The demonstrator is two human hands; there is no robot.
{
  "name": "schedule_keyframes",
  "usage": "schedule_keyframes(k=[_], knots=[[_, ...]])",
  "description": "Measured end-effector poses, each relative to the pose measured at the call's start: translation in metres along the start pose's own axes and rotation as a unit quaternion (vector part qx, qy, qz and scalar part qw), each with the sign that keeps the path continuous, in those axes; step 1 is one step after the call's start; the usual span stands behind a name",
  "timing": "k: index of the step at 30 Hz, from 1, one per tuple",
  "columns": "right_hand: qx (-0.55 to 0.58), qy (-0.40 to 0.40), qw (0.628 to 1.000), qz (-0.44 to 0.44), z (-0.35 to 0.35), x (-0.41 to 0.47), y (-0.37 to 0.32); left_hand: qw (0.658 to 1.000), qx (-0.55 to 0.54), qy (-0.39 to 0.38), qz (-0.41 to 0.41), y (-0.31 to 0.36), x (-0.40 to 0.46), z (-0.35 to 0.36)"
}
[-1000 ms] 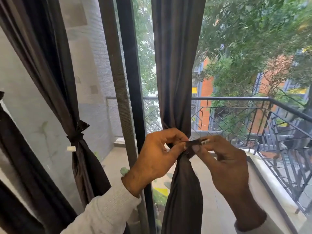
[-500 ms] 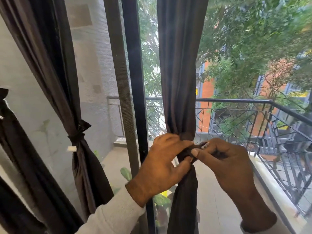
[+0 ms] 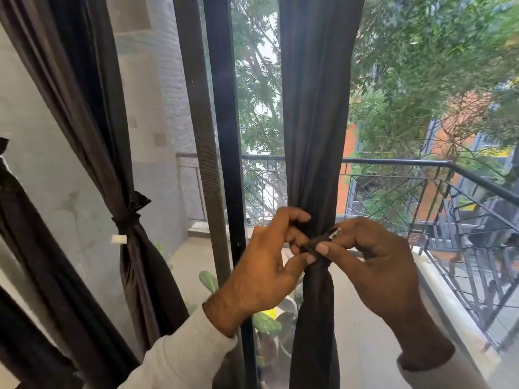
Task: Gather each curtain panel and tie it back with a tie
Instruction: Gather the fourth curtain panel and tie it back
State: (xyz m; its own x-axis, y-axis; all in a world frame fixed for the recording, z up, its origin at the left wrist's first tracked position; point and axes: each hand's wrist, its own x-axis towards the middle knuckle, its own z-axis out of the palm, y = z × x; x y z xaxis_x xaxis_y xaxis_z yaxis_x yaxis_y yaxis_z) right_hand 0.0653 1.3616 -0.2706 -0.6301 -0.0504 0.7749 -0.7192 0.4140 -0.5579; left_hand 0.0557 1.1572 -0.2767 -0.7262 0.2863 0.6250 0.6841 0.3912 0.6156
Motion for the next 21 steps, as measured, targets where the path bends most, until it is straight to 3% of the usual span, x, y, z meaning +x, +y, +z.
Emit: schedule_keyframes(k=[4, 11, 15, 19, 21], knots=[[0.019, 0.011, 0.999, 0.025, 0.009, -0.001, 0.001, 0.998, 0.000, 0.023, -0.055, -0.008, 0.001, 0.005], [0.065, -0.027, 0.996, 0.055, 0.007, 0.001, 0.012, 1.000, -0.002, 0.014, -0.017, -0.011, -0.006, 0.018], [0.105, -0.039, 0.989, 0.092, 0.003, 0.004, 0.012, 0.983, -0.161, -0.015, -0.089, -0.006, -0.003, 0.022], [0.164, -0.063, 0.976, 0.129, -0.008, 0.010, 0.003, 0.916, -0.371, -0.072, -0.131, 0.001, 0.000, 0.014], [0.176, -0.075, 0.970, 0.153, -0.012, 0.011, 0.000, 0.895, -0.409, -0.115, -0.132, 0.006, 0.001, 0.008]])
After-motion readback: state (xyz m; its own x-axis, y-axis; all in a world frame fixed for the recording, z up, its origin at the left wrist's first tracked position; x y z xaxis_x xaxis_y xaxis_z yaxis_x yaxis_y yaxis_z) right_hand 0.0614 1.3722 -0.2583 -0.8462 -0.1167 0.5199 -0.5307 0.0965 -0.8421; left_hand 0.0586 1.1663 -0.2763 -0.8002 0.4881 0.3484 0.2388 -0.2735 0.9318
